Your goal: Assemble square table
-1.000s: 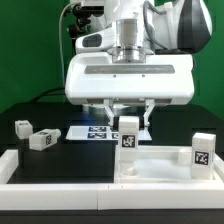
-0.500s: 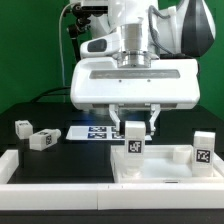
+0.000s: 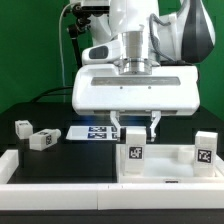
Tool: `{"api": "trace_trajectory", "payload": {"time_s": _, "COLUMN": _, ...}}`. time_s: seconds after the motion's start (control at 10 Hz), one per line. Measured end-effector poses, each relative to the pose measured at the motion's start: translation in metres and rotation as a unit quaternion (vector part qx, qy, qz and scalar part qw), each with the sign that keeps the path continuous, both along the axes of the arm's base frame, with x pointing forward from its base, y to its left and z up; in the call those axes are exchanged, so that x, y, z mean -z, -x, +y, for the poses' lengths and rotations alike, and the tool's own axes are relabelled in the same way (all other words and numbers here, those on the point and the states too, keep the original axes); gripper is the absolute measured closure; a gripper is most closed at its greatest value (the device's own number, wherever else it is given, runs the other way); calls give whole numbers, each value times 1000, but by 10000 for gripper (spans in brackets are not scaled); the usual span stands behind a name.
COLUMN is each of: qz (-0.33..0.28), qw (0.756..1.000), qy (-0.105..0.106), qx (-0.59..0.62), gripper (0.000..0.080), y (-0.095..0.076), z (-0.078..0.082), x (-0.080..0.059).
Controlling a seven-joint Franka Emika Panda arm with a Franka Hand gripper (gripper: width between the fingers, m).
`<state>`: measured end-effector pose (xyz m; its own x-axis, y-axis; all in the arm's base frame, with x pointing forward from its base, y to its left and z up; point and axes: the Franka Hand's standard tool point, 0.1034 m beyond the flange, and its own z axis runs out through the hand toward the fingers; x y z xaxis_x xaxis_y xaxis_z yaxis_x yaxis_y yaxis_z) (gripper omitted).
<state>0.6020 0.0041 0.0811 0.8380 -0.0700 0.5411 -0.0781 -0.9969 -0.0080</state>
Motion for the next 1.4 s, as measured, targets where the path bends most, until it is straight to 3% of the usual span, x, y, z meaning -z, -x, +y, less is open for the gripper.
{"api": "trace_trajectory", "payload": {"time_s": 0.1, "qz": 1, "qw": 1000, "qy": 0, "qx": 0, "gripper": 499, "y": 0, "z": 0, "x": 1}}
{"api": "trace_trajectory", "payload": {"time_s": 0.2, "qz": 2, "qw": 1000, "qy": 0, "qx": 0, "gripper": 308, "y": 1, "z": 0, "x": 2}}
{"api": "trace_trajectory", "payload": {"time_s": 0.3, "qz": 2, "qw": 1000, "qy": -1, "qx": 0, "gripper": 308, "y": 1, "z": 0, "x": 2}}
{"api": "trace_trajectory", "payload": {"time_s": 0.4, "qz": 3, "qw": 1000, "qy": -1, "qx": 0, "gripper": 181, "y": 1, "z": 0, "x": 2}}
{"api": "trace_trajectory", "payload": {"time_s": 0.5, "qz": 3, "qw": 1000, "qy": -1, "qx": 0, "gripper": 156, "y": 1, "z": 0, "x": 2}}
{"api": "trace_trajectory", "payload": {"time_s": 1.0, "qz": 14, "qw": 1000, "qy": -7, "qx": 1, "gripper": 151, "y": 3, "z": 2, "x": 5}}
{"api": "trace_trajectory", "payload": {"time_s": 1.2, "qz": 85, "qw": 994, "qy": -63, "qx": 17, "gripper": 151, "y": 6, "z": 24, "x": 2}}
{"api": "trace_trajectory", "payload": {"time_s": 1.4, "qz": 98, "qw": 993, "qy": -66, "qx": 22, "gripper": 151, "y": 2, "z": 21, "x": 1}}
